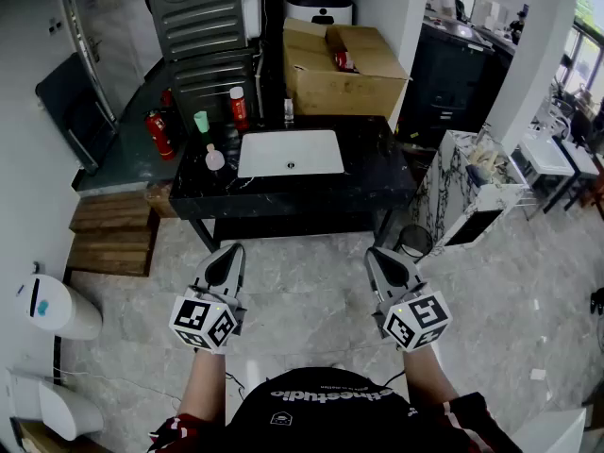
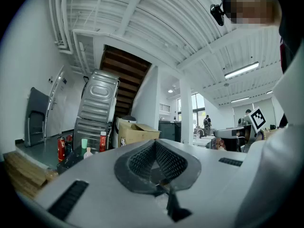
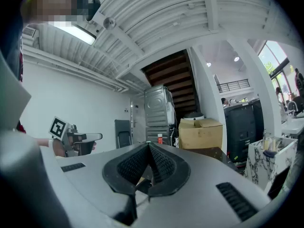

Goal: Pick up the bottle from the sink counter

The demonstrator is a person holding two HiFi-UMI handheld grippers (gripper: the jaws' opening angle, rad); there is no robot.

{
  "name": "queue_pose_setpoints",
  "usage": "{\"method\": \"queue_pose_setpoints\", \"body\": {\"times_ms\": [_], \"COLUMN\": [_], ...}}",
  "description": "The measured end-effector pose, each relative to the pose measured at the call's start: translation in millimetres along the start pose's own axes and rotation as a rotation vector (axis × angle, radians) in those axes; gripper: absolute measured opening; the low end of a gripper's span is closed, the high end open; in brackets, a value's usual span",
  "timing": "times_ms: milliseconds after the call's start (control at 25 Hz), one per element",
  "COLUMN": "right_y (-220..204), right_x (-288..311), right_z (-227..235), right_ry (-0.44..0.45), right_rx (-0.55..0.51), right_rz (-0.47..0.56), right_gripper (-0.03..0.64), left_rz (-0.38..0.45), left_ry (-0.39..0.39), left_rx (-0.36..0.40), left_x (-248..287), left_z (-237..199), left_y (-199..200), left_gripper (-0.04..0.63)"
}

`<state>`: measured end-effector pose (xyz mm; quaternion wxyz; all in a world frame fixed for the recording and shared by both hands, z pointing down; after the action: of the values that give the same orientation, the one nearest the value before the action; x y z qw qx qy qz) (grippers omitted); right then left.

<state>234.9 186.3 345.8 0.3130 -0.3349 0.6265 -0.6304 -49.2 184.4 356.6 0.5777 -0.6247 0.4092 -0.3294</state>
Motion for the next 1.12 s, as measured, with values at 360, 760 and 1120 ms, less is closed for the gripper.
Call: {"method": "queue_pose_setpoints", "body": {"times_ms": [360,760,1120], "right_y": [-4,-4,-1], "right_x": [-2,3,27], "right_z": [-1,-3,-36], "right_ry": [0.006,-0.001,0.062], "right_rx": [-0.001,0.055,0.043], "right_rz": [-0.001,0.005,0.020], "right_gripper": [0.037,0.037,0.037], "left_rz": [0.001,-0.004,0.000], "left_ry": [-0.002,0.001,0.020], "left_rx": [-0.007,-0.028,-0.044], "left_x": [2,-1,-18], "left_z": [4,-3,-38], "left_y": [-2,-5,-8], "left_gripper": [0.014,0.014,0.014]}}
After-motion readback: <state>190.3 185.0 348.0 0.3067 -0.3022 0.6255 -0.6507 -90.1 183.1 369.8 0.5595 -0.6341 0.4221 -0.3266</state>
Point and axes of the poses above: the fingertips, and each gripper's own axes: x forward along the fingers, z to its right, y out of its top, the point moved 3 cm from there along -x, backward along the fingers, and after that the axes turned 3 degrees about -x, right-handed, at the moved point
